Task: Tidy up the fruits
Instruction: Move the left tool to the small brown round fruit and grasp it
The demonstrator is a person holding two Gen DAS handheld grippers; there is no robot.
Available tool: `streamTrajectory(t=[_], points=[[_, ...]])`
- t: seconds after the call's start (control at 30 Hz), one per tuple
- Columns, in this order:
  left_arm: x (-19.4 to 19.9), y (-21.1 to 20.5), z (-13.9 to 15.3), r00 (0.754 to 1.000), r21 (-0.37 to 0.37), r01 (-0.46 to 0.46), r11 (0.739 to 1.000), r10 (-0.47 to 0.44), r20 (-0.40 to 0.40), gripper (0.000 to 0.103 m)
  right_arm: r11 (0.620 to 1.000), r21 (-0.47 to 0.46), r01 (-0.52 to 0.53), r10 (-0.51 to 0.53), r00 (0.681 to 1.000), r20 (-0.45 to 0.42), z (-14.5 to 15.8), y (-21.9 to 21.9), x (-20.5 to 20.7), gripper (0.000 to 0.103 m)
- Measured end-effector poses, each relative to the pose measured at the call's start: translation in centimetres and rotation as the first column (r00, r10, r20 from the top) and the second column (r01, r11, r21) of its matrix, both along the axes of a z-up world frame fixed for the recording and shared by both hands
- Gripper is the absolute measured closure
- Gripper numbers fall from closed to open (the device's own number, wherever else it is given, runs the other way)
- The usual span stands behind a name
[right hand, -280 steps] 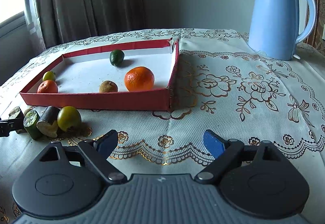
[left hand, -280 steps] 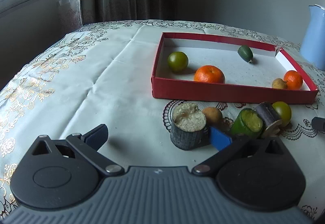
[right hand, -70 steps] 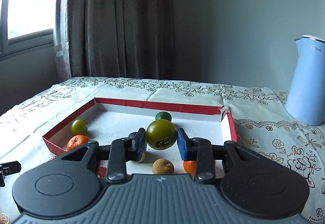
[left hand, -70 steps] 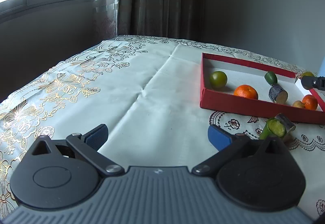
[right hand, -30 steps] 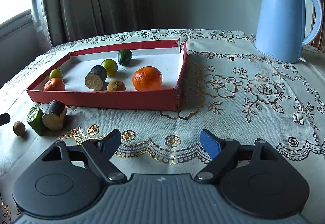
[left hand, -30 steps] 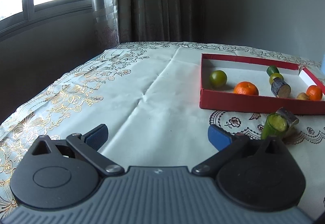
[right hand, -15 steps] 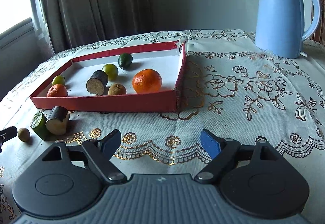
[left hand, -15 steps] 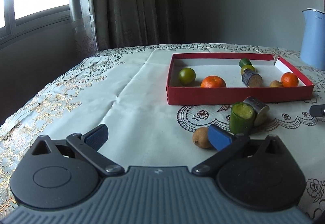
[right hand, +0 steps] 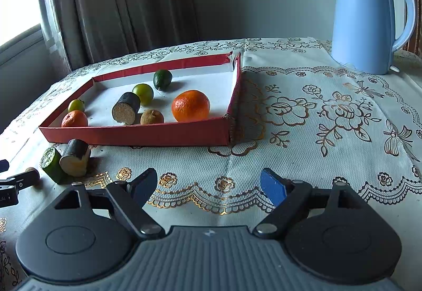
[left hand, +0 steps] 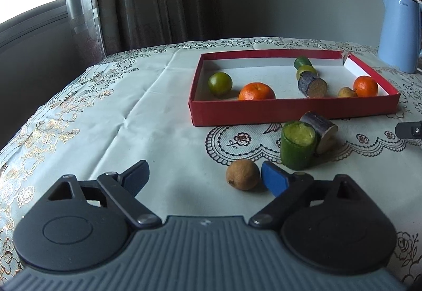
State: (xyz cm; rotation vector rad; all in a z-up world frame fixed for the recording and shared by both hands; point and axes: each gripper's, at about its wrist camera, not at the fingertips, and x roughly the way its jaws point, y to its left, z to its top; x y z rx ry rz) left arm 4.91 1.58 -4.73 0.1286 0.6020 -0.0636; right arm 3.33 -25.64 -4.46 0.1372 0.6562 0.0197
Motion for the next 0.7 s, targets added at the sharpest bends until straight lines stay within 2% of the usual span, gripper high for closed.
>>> streamTrajectory(t=[0.1,0.3,0.37,0.43,0.7], points=[[0.1,0.3,-0.1,1.0,-0.022,0.002,1.0,-0.002,-0.014,0.022,1.0,-0.001,0.0,0.0,1.0,0.0,0.0,0.0,0.0,0.017],[0.2,0.2,-0.1,0.999,-0.042,0.032,0.999,-0.033,-0.021,0.053,1.0,0.002,0.001,-0.001,1.0,0.0,0.1,0.0,0.0,0.017],[0.0,-0.1,-0.1,0.999,-0.031,0.037,0.999,-0.037,-0.017,0.071,1.0,0.001,0.001,-0.001,1.0,0.0,0.1,0.0,0.0,0.017],[-0.1,-0.4,0.0,1.0,-0.014,0.029,0.999,-0.029,-0.011,0.079,1.0,0.002,0.001,-0.001,1.0,0.0,0.1,0.0,0.0,0.017],[-0.6,-0.4,0.9,1.0,-0.01,0.013,1.0,-0.013,0.025,0.079,1.0,0.001,0.001,-0.001,1.0,0.0,0.1,0.0,0.0,0.017]])
